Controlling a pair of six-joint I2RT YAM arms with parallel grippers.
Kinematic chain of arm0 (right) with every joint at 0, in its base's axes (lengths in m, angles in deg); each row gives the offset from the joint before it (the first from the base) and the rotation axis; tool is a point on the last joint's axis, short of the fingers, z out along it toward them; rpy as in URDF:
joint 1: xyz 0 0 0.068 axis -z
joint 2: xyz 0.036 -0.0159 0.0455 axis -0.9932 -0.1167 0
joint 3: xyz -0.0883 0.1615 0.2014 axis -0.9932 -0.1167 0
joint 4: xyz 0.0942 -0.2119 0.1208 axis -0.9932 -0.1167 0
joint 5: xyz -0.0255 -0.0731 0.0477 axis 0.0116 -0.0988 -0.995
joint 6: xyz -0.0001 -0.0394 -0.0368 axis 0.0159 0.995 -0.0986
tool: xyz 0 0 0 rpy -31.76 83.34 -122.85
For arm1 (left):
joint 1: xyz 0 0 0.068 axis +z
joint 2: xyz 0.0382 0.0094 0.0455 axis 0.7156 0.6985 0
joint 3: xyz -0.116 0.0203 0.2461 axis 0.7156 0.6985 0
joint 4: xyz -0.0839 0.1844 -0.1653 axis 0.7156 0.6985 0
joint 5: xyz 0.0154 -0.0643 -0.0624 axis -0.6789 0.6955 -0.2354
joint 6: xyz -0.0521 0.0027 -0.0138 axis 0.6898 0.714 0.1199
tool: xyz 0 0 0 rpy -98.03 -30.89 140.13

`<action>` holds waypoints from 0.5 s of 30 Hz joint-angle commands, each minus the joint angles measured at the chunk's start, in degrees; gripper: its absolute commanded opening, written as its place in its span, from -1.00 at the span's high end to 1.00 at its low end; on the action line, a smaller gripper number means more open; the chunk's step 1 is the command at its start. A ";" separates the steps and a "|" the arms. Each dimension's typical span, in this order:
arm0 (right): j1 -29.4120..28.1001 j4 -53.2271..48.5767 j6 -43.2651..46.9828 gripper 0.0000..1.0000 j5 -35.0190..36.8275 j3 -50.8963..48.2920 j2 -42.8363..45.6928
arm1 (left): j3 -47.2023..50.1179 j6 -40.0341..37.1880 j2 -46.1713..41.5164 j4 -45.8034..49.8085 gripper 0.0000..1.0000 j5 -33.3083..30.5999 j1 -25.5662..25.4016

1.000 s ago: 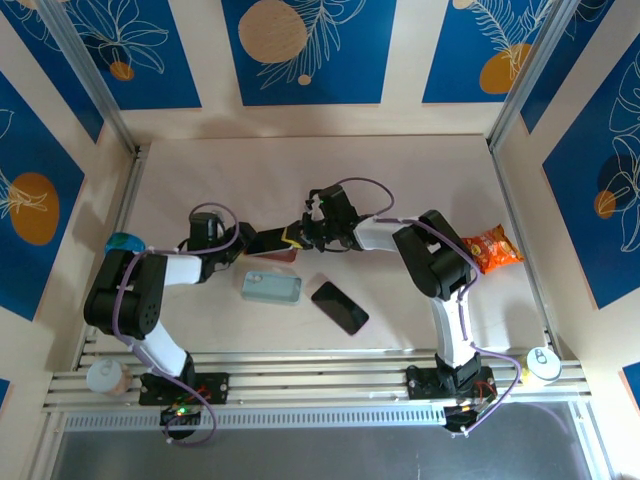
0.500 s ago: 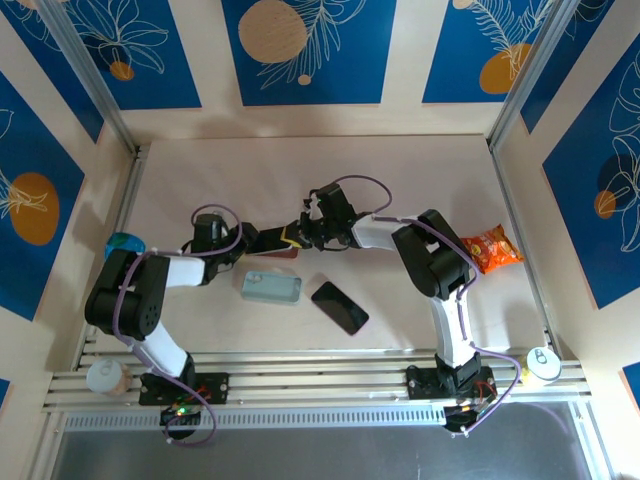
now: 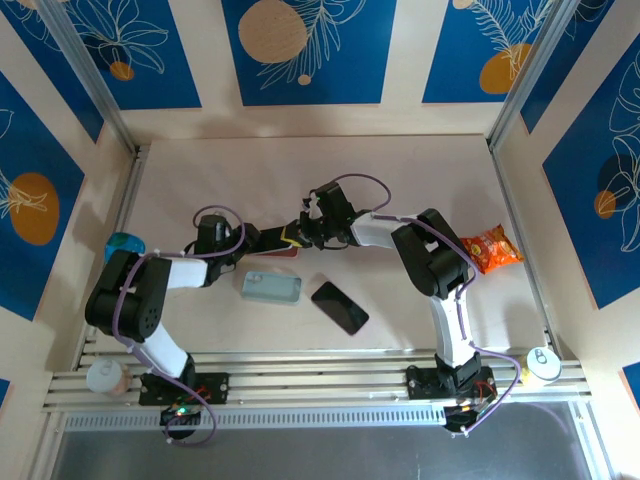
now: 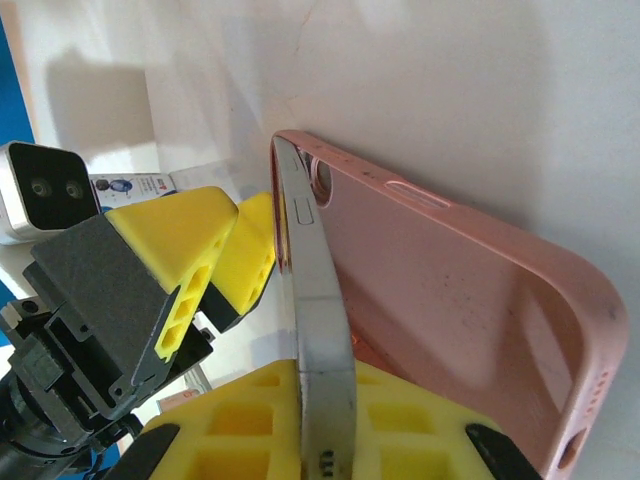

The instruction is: Put the phone into the phone case

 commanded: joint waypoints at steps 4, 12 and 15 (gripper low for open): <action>-1.67 -10.23 2.22 1.00 3.52 -1.16 -2.12 | -3.37 -1.88 -3.57 10.33 -0.18 6.81 -4.05; -1.67 -13.37 2.72 0.88 4.80 -0.22 -1.66 | -7.20 -6.51 -6.26 18.02 -0.20 4.23 -3.84; -1.62 -15.57 3.31 0.78 5.19 0.94 -1.68 | -7.02 -5.90 -5.95 17.14 -0.20 4.50 -3.88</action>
